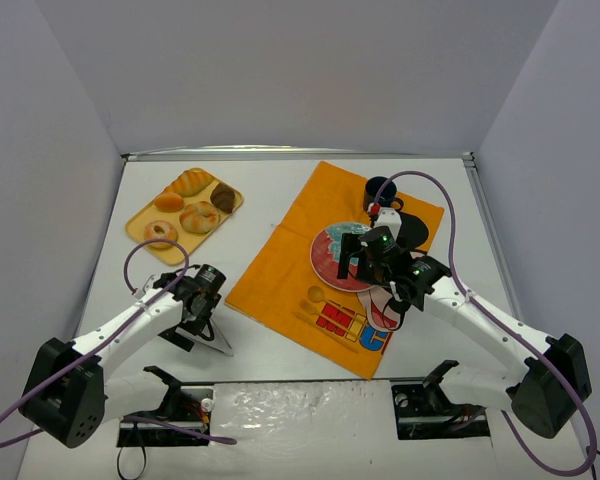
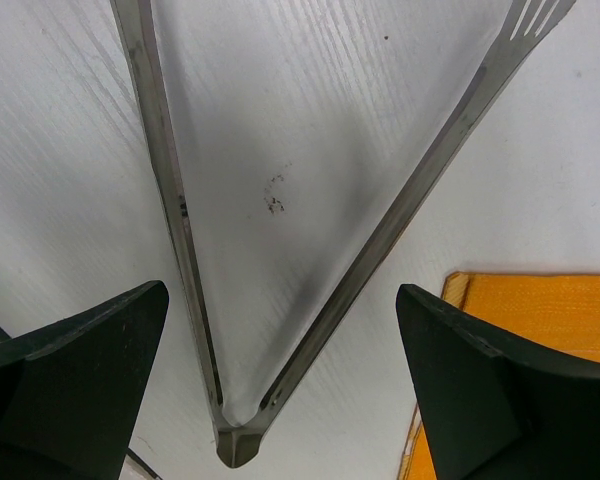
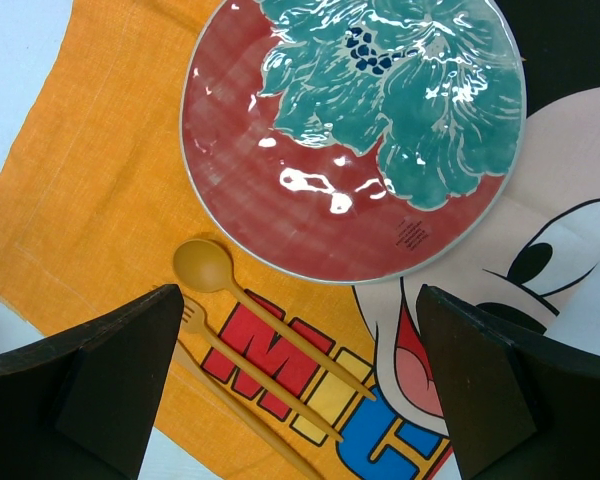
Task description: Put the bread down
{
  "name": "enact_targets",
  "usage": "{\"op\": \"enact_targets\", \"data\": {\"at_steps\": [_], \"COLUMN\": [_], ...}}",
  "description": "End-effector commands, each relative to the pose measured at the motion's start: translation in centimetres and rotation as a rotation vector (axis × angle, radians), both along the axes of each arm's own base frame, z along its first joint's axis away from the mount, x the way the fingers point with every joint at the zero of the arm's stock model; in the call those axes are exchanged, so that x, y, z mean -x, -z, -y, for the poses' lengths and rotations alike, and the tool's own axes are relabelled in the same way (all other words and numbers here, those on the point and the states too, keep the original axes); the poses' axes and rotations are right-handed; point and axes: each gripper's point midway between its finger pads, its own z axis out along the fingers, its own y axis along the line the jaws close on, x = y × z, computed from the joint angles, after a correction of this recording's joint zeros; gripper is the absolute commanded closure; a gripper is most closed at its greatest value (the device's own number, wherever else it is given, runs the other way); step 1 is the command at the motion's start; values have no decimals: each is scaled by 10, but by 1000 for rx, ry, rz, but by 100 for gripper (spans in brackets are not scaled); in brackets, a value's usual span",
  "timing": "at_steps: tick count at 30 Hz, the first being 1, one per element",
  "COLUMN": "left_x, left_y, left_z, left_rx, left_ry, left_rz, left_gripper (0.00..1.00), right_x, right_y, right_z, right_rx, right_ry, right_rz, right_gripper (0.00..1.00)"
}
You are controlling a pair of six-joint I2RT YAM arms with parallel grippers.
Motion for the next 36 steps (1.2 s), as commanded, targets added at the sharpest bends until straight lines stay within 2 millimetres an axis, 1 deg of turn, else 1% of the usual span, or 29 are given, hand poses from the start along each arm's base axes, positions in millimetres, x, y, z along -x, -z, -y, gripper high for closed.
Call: {"op": "enact_targets", "data": {"at_steps": [1,11,20,36], "left_x": [-6,-4,2,-9], "left_y": [-2,7,14,18], "left_z": [-3,-5,-13,-33], "left_rx": [1,6,4,-2], "left_ry": [-25,-10,-28,-39], "left_rz": [15,-21,-42,-89], "left_gripper": [3,3,3,3], "right_x": [-8,-8,-9,-10], "right_y": [-12,-10,-6,-3], "right_z": [0,1,1,3], "right_rx": [-21,-19,-13,-3], "right_ry": [5,6,4,3], "right_rz": [53,50,44,38], "right_gripper": [0,0,0,0]}}
